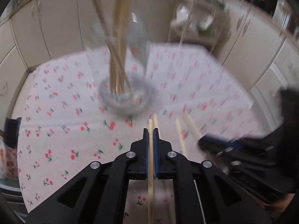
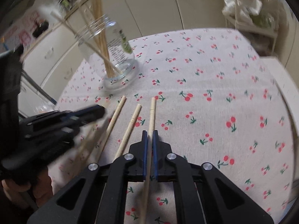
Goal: Organize utensils
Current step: 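Grasp one wooden stick from the pile with each gripper, then lower the left gripper's stick into the jar and open it while the right gripper holds its stick, then lower the right gripper's stick into the glass jar and open the right gripper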
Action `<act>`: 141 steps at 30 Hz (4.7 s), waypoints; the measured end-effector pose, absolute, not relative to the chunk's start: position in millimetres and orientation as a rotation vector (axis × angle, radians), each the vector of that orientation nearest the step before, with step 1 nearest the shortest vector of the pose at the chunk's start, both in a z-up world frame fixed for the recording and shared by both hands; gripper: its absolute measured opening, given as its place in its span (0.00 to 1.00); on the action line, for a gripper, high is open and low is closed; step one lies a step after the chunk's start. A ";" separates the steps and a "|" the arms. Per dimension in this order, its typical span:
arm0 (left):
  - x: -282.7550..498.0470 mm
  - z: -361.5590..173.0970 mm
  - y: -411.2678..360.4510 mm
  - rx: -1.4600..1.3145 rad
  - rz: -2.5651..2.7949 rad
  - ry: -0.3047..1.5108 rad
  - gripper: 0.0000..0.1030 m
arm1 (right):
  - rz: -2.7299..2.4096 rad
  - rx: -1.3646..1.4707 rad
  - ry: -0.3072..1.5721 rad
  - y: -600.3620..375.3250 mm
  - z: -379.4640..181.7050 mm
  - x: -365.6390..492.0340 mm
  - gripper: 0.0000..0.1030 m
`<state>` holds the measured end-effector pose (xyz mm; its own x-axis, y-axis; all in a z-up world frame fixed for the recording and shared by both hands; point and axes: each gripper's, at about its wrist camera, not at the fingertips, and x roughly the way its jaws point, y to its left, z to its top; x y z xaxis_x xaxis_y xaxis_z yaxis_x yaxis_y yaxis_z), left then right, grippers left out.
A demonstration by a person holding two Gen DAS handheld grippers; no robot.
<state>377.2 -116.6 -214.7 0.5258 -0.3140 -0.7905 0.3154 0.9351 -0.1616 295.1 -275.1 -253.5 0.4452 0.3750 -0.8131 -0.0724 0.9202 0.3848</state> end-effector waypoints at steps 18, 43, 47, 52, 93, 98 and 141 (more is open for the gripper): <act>408.1 -55.2 -66.4 -0.341 -0.213 0.175 0.04 | 0.295 0.435 1.076 -283.0 -257.7 296.7 0.06; 434.5 -80.7 -124.6 -0.138 -0.003 -0.074 0.05 | 0.300 0.458 1.074 -283.2 -258.3 296.9 0.06; 434.6 -91.0 -121.3 -0.126 -0.014 -0.039 0.05 | 0.302 0.459 1.076 -283.2 -258.0 297.3 0.06; 432.5 -107.8 -111.0 -0.112 -0.034 0.019 0.05 | 0.301 0.459 1.076 -283.1 -257.7 297.4 0.06; 418.6 -116.1 -107.9 -0.083 -0.106 0.117 0.39 | 0.312 0.497 1.065 -287.4 -260.0 297.6 0.06; 387.1 -116.0 -87.2 -0.085 -0.091 0.127 0.58 | 0.346 0.587 1.033 -292.9 -257.1 296.3 0.06; 337.2 -205.1 12.3 -0.374 0.030 0.342 0.74 | 0.336 0.468 0.388 -252.8 -83.9 396.9 0.06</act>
<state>337.2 12.3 -205.1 0.9424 -0.0339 -0.3328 -0.0913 0.9311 -0.3532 396.9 -252.8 -83.9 0.8735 0.3969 -0.2818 -0.2228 0.8407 0.4936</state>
